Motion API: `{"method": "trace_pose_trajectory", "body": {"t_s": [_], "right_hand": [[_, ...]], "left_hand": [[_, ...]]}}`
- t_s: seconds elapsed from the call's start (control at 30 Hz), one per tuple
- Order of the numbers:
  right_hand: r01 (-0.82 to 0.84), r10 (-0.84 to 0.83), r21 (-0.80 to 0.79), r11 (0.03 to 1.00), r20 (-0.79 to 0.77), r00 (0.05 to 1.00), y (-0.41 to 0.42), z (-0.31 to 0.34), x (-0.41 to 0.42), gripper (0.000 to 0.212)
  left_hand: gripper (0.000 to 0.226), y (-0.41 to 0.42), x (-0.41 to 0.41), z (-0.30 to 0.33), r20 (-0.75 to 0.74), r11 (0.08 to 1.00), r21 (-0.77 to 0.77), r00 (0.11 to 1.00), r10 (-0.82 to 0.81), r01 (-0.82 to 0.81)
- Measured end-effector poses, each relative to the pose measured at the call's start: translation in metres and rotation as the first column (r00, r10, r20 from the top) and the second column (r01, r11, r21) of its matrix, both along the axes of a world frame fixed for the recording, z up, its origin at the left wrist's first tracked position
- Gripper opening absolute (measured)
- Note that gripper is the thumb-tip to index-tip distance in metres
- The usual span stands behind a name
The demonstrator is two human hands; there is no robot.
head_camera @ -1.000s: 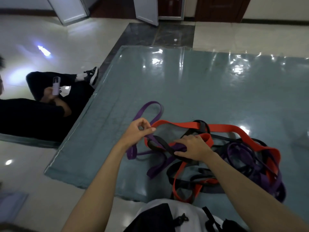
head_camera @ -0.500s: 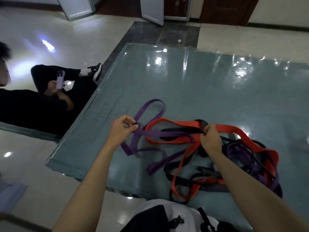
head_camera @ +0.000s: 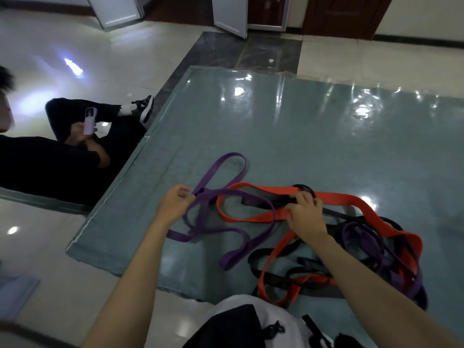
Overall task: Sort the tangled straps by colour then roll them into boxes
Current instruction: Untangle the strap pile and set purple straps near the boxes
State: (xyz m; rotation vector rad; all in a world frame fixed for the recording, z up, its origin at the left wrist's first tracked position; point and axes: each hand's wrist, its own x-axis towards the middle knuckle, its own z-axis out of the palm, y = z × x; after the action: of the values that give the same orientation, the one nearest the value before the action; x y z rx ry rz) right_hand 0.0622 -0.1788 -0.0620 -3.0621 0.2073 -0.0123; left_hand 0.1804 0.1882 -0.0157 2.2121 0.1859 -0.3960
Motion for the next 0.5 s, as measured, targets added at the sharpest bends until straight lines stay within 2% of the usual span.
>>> {"method": "trace_pose_trajectory", "body": {"t_s": [0.1,0.2,0.3,0.37,0.43,0.5], "right_hand": [[-0.113,0.13,0.104,0.988,-0.173,0.976,0.023,0.0,0.01,0.03],[-0.011,0.081,0.238,0.971,-0.286,0.955,0.036,-0.003,0.013,0.046],[0.051,0.04,0.344,0.937,-0.252,0.967,0.038,-0.013,0.014,0.022],[0.091,0.033,0.455,0.886,-0.257,0.966,0.039,-0.017,0.016,0.011],[0.106,0.051,0.538,0.836,-0.27,0.961,0.042,-0.017,0.019,0.009],[0.123,0.05,0.608,0.784,-0.259,0.965,0.047,-0.017,0.022,0.01]], "left_hand": [[0.026,-0.028,-0.013,-0.023,-0.08,0.967,0.13,0.974,-0.211,0.22],[0.045,-0.049,-0.036,-0.032,-0.17,0.882,0.264,0.919,-0.357,0.391],[0.093,-0.07,-0.061,-0.04,-0.281,0.808,0.273,0.846,-0.453,0.523],[0.112,-0.08,-0.074,-0.049,-0.289,0.739,0.395,0.837,-0.464,0.546],[0.106,-0.084,-0.084,-0.059,-0.265,0.647,0.543,0.84,-0.474,0.536],[0.075,-0.078,-0.091,-0.073,-0.168,0.594,0.629,0.833,-0.527,0.502]]}}
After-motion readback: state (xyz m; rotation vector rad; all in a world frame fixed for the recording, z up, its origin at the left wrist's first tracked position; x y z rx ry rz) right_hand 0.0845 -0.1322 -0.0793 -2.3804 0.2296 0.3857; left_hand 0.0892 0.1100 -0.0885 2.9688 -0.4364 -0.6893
